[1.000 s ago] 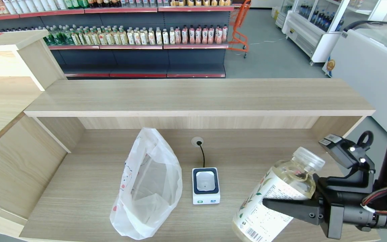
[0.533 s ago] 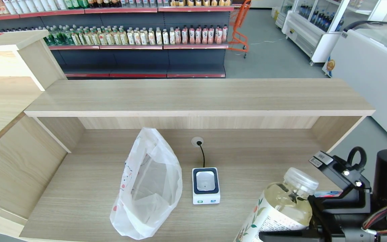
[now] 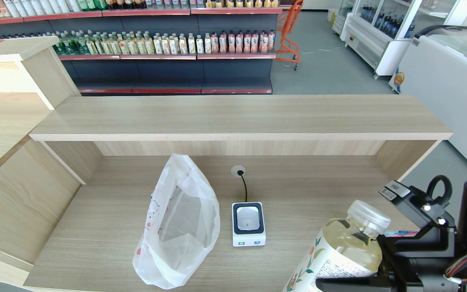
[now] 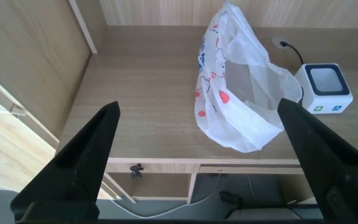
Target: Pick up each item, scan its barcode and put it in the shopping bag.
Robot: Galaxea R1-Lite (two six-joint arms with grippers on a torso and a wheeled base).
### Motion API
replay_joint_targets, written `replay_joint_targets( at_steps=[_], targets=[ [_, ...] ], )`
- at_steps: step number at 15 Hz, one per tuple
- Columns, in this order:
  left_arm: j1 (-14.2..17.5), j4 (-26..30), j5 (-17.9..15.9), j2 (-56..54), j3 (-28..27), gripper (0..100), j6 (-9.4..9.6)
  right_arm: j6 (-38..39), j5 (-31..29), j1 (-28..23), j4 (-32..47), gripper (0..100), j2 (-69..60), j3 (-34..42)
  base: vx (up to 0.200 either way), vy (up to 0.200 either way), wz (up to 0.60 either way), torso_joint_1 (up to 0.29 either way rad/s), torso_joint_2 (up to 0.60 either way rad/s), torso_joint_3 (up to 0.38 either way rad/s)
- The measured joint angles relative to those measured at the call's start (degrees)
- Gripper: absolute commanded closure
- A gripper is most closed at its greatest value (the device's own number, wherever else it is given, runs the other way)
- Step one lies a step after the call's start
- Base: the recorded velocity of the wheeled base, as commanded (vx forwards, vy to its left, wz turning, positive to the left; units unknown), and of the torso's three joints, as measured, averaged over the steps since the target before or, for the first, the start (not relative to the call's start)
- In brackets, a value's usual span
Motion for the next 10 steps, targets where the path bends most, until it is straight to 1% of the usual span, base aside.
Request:
replay_joint_targets(
  at_steps=[4,6,8,10],
  targets=[
    [0.0,0.0,0.0,0.0,0.0,0,0.02,-0.8,-0.6,-0.1,0.7,100,-0.4,0.1,0.000,0.000,0.00,0.000,0.00,0.000],
    [0.0,0.0,0.0,0.0,0.0,0,0.00,-2.7,-1.1,-0.9,0.7,100,-0.3,0.1,0.000,0.000,0.00,0.000,0.00,0.000],
    [0.0,0.0,0.0,0.0,0.0,0,0.00,-9.0,-2.8,-4.0,0.3,100,0.8,0.1,0.000,0.000,0.00,0.000,0.00,0.000],
    [0.0,0.0,0.0,0.0,0.0,0,0.02,-17.4,-3.2,-9.9,-2.3,100,4.3,-0.3,0.000,0.000,0.00,0.000,0.00,0.000]
  ],
)
